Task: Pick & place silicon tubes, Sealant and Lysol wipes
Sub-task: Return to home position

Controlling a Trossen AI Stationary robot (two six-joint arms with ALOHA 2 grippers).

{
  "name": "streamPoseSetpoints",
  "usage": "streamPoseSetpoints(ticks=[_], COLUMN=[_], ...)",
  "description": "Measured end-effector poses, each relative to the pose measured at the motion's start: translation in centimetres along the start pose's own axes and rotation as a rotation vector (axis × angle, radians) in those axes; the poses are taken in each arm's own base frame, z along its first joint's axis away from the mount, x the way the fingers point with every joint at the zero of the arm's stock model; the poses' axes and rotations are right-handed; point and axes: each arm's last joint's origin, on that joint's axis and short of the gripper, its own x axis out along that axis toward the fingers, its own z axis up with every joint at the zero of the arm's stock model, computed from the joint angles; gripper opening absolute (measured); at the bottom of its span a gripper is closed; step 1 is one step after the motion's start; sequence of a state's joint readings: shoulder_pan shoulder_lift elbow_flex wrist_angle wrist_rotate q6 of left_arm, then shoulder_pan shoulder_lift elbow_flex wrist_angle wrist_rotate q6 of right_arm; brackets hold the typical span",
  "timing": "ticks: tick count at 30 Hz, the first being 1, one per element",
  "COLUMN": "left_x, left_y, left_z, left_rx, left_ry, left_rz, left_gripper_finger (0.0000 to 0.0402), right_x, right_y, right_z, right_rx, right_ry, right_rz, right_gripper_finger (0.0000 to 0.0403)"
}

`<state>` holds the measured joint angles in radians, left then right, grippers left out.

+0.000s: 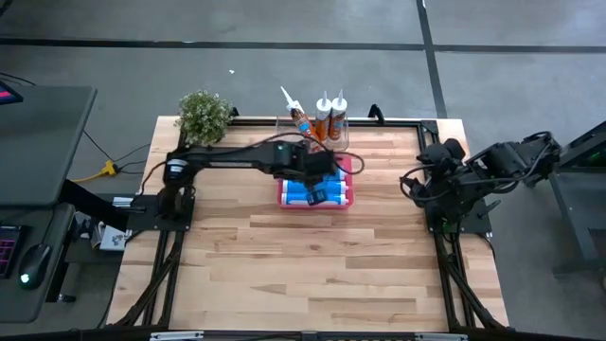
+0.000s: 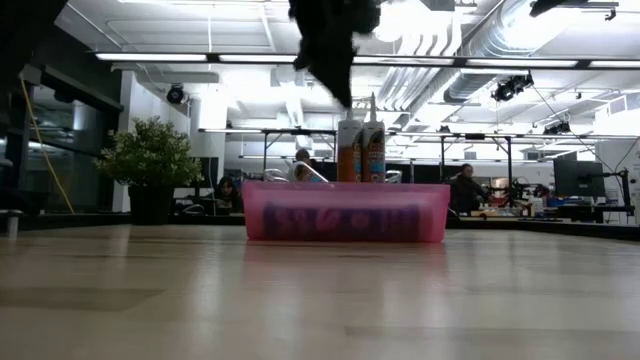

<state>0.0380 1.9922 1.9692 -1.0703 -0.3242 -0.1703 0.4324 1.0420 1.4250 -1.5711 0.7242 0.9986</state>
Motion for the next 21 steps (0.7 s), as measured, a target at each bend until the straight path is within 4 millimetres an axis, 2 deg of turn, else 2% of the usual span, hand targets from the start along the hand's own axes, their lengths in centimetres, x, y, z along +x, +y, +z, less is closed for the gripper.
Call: streamPoseSetpoints(ticks=[2,6,10,16,21], left_x=[-1.5,-2.6,-5.1,-6.2,-7.1], left_y=[0.0,-0.8,-1.4,-2.6,-2.9], left_z=[0.0,-0.3,-1.0,-3.8,-7.7], left_rx=[-0.021,-0.056,-0.088,-0.174,-0.348], left_ry=[-0.041,-0.06,-0.119,-0.167,-0.303], left_rz=[-0.001,0.04,0.073,0.036,-0.059], left_gripper_finger=[0.0014,0.0003,0.0001,0.0,0.0], right_x=[-0.2,-1.1,-2.2,-3.2,-3.5], right_y=[-0.4,-1.7,-3.3,-5.4,-6.2], right_z=[0.0,-0.3,-0.6,-1.0,-1.2], right_rx=[-0.01,-0.015,-0.016,-0.009,-0.065], right_ry=[-0.007,-0.036,-0.079,-0.129,-0.148], right_rz=[0.008,0.053,0.115,0.181,0.199], right_gripper_finger=[0.0362,0.0357,0.0328,0.0251,0.016])
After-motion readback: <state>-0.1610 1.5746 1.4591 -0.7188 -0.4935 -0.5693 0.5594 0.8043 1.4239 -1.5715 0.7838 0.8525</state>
